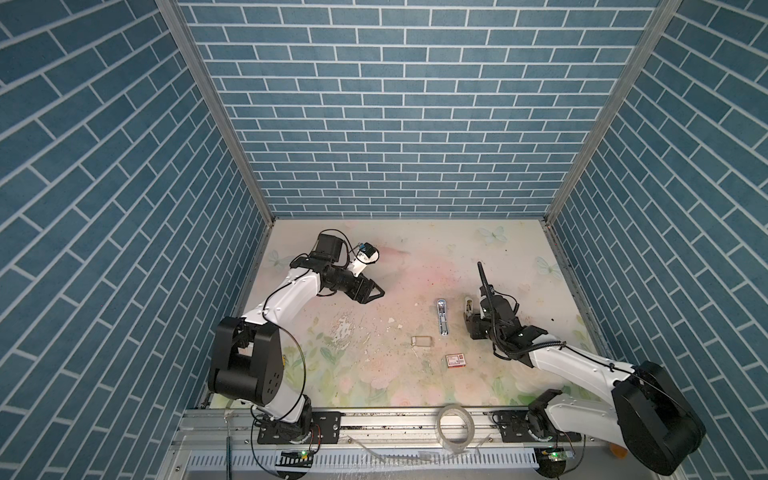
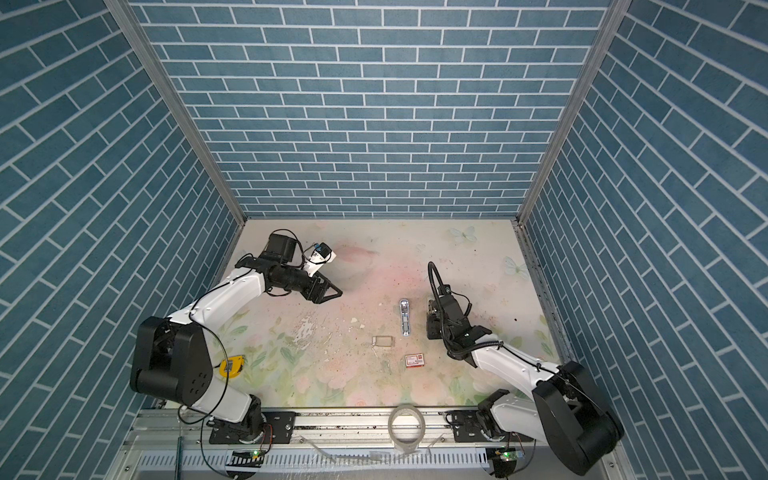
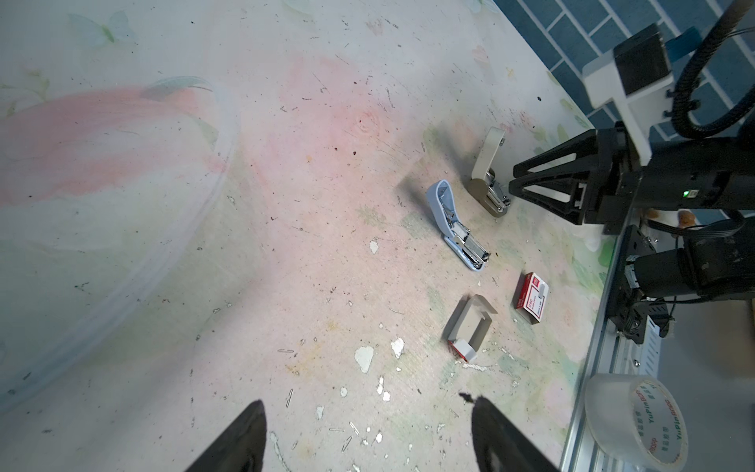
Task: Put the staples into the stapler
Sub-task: 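Open the right gripper and lift it off the beige stapler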
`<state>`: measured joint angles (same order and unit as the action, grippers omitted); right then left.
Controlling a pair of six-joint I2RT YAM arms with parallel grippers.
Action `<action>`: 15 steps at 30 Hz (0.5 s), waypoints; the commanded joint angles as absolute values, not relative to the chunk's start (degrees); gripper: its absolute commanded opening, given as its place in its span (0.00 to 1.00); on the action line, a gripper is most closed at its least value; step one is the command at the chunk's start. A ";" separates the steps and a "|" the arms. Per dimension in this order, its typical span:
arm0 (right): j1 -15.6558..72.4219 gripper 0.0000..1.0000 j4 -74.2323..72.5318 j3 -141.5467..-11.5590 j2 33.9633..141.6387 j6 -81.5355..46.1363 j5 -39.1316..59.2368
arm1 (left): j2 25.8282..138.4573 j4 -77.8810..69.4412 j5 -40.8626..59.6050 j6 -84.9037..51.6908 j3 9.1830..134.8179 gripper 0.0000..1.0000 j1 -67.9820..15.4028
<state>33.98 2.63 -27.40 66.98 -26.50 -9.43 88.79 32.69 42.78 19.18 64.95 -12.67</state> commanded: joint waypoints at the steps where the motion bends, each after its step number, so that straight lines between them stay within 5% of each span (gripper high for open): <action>1: 33.11 0.34 10.19 -32.53 66.64 -28.56 -12.56 | 87.68 33.14 42.58 20.30 64.95 0.80 -12.60; 15: 31.29 0.34 12.38 -38.24 77.92 -29.36 -8.70 | 87.89 33.11 43.46 20.43 64.34 0.80 -12.65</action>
